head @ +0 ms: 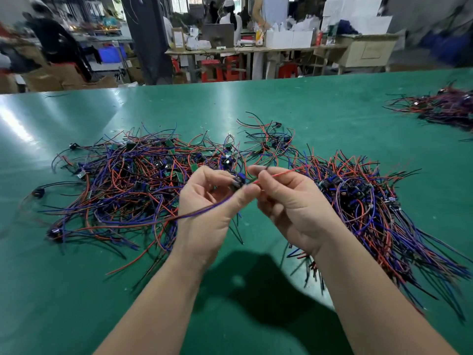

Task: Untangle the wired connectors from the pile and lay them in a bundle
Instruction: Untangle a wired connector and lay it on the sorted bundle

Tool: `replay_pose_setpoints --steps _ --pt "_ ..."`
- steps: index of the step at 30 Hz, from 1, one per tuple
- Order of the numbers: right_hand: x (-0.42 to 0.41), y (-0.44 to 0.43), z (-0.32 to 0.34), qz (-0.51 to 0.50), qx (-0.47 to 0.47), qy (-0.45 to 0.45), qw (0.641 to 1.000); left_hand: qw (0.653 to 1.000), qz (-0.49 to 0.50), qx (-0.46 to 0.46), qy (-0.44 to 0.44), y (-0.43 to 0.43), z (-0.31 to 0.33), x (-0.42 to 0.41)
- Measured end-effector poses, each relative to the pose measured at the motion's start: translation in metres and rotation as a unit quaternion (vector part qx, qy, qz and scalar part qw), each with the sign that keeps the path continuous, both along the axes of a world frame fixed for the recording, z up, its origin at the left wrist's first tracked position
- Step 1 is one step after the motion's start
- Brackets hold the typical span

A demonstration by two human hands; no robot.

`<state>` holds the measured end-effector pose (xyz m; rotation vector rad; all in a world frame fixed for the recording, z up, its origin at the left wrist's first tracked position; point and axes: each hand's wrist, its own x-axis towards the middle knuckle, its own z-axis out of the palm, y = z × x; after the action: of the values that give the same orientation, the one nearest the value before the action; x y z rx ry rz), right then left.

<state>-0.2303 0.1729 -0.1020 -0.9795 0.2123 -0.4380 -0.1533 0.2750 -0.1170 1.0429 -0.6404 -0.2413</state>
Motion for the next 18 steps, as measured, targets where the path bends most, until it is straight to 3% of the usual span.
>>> replay_pose_setpoints --steps 2,6,8,10,12,18 --pt "-0.001 -0.005 0.001 -0.034 0.015 -0.003 0.999 0.997 -0.031 0.034 -0.061 -0.002 -0.006 -0.003" --pt "-0.006 -0.018 0.002 -0.042 0.007 0.000 0.999 0.992 -0.062 0.091 -0.062 -0.004 -0.010 -0.005" --pt "-0.009 -0.024 0.002 -0.025 -0.004 0.002 1.000 0.989 -0.096 0.108 0.036 -0.005 -0.008 -0.004" --pt "-0.011 -0.028 0.001 -0.006 -0.013 0.010 1.000 0.964 -0.173 0.099 0.177 -0.005 -0.003 -0.003" --pt "-0.012 -0.030 0.001 -0.003 -0.039 0.028 0.999 0.941 -0.210 0.106 0.241 -0.005 -0.002 -0.002" --pt "-0.010 -0.027 -0.005 -0.070 -0.191 0.136 0.970 0.957 -0.170 0.157 0.175 -0.005 -0.011 -0.007"
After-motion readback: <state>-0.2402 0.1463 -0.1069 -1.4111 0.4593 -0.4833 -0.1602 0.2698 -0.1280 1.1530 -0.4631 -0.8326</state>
